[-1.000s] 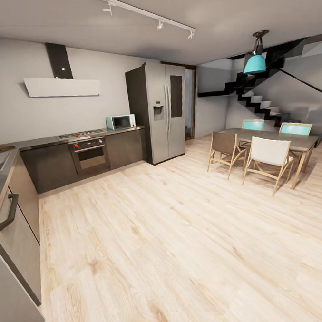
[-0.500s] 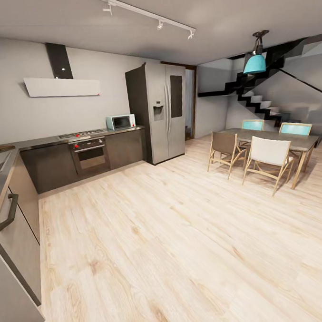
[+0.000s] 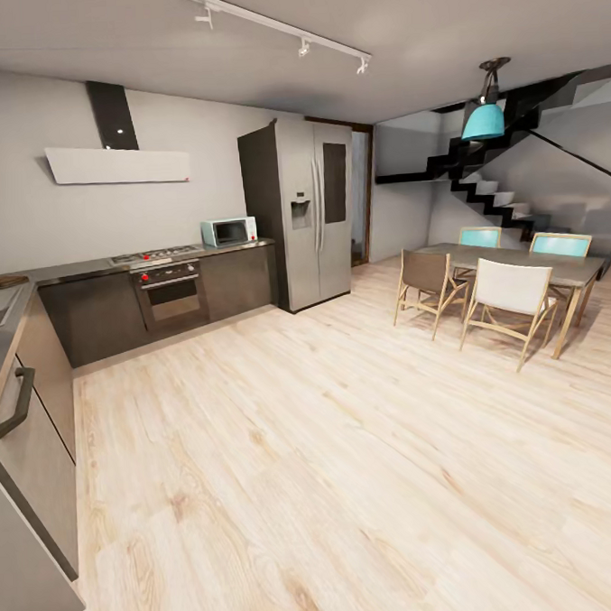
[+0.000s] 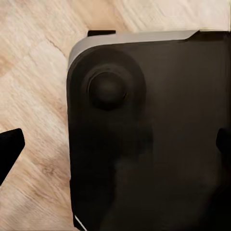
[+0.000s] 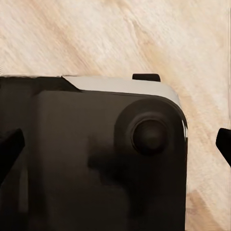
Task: In the kitchen, take the Vidalia onion out of the sink, dice it on the chopping board with the paring knife, put the diced onion into the bowl on the countertop, then place both the paring knife and the chopping board into the sink.
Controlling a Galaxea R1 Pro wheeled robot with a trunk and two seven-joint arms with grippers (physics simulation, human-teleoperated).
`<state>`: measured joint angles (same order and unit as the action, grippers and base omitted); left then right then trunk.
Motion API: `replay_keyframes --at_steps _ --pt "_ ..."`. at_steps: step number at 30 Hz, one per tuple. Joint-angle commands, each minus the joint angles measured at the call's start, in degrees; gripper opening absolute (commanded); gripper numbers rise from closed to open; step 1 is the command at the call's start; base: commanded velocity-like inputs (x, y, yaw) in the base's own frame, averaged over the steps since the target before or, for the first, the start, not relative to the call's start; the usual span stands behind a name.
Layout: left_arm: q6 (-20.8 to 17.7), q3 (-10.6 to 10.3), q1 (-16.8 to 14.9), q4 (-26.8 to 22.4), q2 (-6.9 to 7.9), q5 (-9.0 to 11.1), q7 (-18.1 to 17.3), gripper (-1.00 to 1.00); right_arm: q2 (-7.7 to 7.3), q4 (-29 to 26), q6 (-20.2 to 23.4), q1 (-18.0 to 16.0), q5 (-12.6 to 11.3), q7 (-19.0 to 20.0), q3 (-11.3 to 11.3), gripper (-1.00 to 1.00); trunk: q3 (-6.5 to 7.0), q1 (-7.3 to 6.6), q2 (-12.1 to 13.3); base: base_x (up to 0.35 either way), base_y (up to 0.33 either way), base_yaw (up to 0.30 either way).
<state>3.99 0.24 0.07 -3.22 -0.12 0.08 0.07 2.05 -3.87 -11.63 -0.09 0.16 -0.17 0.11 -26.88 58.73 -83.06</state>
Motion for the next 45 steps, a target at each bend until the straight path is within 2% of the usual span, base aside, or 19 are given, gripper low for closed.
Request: replay_keyframes --at_steps 1,7,13,19,21,27,45 --pt "0.6 0.0 0.0 -1.0 0.01 0.0 0.0 1.00 -0.04 -1.2 -0.5 0.0 0.0 0.0 0.0 1.00 -0.05 0.00 0.0 0.000 0.000 0.000" --pt "1.3 0.0 0.0 -7.0 0.40 0.0 0.0 1.00 -0.57 -7.5 -3.0 0.0 0.2 -0.2 0.1 1.00 -0.05 0.00 0.0 0.000 0.000 0.000" --pt "1.5 0.1 0.0 -16.4 1.51 0.0 0.0 1.00 -1.29 -19.3 -3.5 0.0 0.2 -1.1 0.0 1.00 -0.05 0.00 0.0 0.000 0.000 0.000" --pt "2.5 0.1 0.0 -20.1 1.89 0.0 0.0 1.00 -1.34 -26.1 -3.7 0.0 0.2 -2.5 0.0 1.00 -0.05 0.00 0.0 0.000 0.000 0.000" --pt "3.6 0.1 0.0 -20.3 2.00 0.0 0.0 1.00 -1.34 -26.8 -4.0 0.0 0.2 -2.6 0.0 1.00 -0.05 0.00 0.0 0.000 0.000 0.000" --pt "6.6 0.0 0.0 -20.3 2.75 0.2 -0.2 1.00 -1.35 -26.8 -9.0 0.0 0.2 -2.6 0.0 1.00 -0.05 0.00 0.0 0.000 0.000 0.000" --pt "7.1 0.1 0.0 -20.1 3.02 0.2 -0.3 1.00 -1.27 -26.5 -9.3 0.0 0.0 -2.6 -0.1 1.00 -0.05 0.00 0.0 0.194 -0.188 0.000"
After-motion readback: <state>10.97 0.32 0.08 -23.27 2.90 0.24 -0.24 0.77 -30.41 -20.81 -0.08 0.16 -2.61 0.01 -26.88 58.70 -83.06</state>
